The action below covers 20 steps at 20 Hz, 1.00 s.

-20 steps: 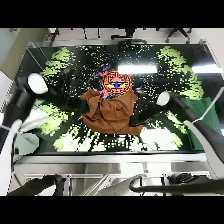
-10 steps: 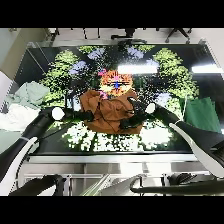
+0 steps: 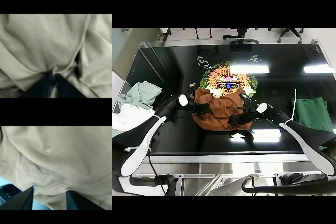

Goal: Fold the shirts.

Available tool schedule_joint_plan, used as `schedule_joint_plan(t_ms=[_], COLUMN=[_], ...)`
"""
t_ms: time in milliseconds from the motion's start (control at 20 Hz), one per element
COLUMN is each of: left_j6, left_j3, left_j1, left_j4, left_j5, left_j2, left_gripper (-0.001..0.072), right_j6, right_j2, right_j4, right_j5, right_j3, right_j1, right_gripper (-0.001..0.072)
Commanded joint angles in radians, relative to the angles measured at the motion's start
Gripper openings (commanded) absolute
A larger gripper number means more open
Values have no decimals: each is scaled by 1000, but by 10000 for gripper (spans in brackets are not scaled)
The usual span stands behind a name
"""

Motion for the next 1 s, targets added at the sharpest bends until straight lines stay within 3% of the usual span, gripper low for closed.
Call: schedule_joint_plan(t_ms=[0, 350, 650, 700, 750, 800, 950], left_j6=[2, 3, 52, 52, 53, 55, 61], left_j3=[90, 170, 229, 237, 241, 242, 241], left_j1=[25, 68, 15, 9, 3, 3, 7], left_j4=[91, 95, 94, 94, 95, 94, 94], left_j5=[-135, -192, -217, -218, -218, -218, -237], left_j2=[-73, -73, -73, -73, -73, -73, -73], left_gripper=[13, 14, 13, 13, 13, 13, 13], right_j6=[-3, -39, -307, -331, -352, -373, -384], right_j2=[11, -45, -65, -65, -64, -64, -64], right_j4=[11, 55, 399, 436, 459, 480, 500], right_j5=[9, -39, -81, -87, -90, -90, -90], right_j3=[1, 1, 2, 2, 2, 2, 3], right_j1=[-13, -19, -19, -19, -19, -19, -20], right_gripper=[435, 435, 431, 419, 305, 242, 241])
